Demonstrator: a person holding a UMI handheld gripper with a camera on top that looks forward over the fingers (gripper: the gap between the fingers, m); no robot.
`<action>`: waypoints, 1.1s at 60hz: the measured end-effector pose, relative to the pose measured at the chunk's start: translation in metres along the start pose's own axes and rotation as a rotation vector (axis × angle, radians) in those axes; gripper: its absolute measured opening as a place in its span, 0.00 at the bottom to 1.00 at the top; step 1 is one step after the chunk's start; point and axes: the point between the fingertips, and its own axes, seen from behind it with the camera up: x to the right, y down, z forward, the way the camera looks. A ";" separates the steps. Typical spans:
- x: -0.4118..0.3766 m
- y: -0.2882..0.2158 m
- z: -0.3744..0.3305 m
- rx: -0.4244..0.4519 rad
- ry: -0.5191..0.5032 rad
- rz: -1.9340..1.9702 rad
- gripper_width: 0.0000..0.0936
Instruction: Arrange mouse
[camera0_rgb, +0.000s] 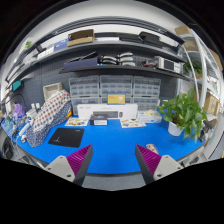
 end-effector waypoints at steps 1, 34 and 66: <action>0.000 0.001 0.000 -0.003 0.001 0.000 0.92; 0.092 0.134 0.045 -0.191 0.111 0.013 0.92; 0.239 0.146 0.230 -0.283 0.138 0.023 0.85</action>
